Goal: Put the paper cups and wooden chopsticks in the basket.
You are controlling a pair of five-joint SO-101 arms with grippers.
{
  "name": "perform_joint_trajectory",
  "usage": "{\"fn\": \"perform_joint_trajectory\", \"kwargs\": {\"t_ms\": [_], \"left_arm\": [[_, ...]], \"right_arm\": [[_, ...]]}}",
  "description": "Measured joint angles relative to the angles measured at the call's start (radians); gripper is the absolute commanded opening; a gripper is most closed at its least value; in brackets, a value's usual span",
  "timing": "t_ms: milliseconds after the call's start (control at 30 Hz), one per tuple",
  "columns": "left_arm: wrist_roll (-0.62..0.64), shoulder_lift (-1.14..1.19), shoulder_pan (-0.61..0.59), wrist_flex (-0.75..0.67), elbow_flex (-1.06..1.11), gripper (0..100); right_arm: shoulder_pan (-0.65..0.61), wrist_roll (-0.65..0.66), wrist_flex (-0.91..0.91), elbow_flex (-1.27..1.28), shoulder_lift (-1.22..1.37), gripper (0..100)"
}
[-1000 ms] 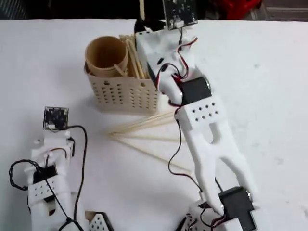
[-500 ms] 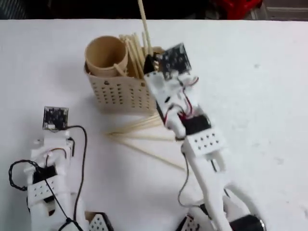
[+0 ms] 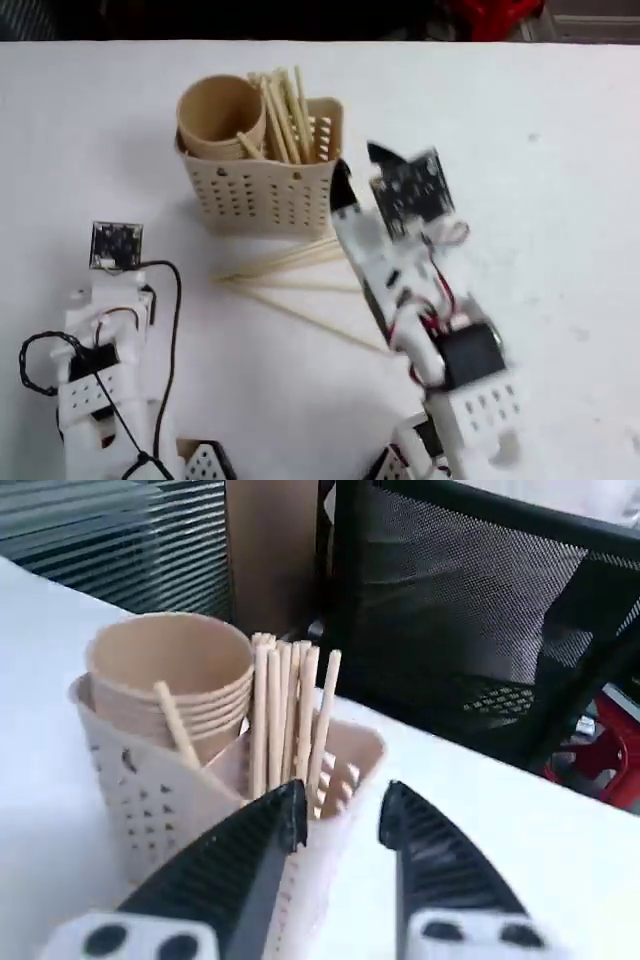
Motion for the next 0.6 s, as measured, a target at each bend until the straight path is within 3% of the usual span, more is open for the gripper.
{"fn": "perform_joint_trajectory", "kwargs": {"t_ms": [167,300,433,600], "left_arm": [[0.0,0.0,0.0,0.0,0.0,20],[0.0,0.0,0.0,0.0,0.0,20],[0.0,0.0,0.0,0.0,0.0,20],[0.0,0.0,0.0,0.0,0.0,20]], "right_arm": [[-0.106,0.186,0.33,-0.032,-0.035,10.9],[-0.247,0.304,0.457,-0.032,0.057,10.9],[-0.318,0.353,0.456,-0.003,0.235,10.9],[-0.325,0.37,0.308,0.011,0.529,11.0]]}}
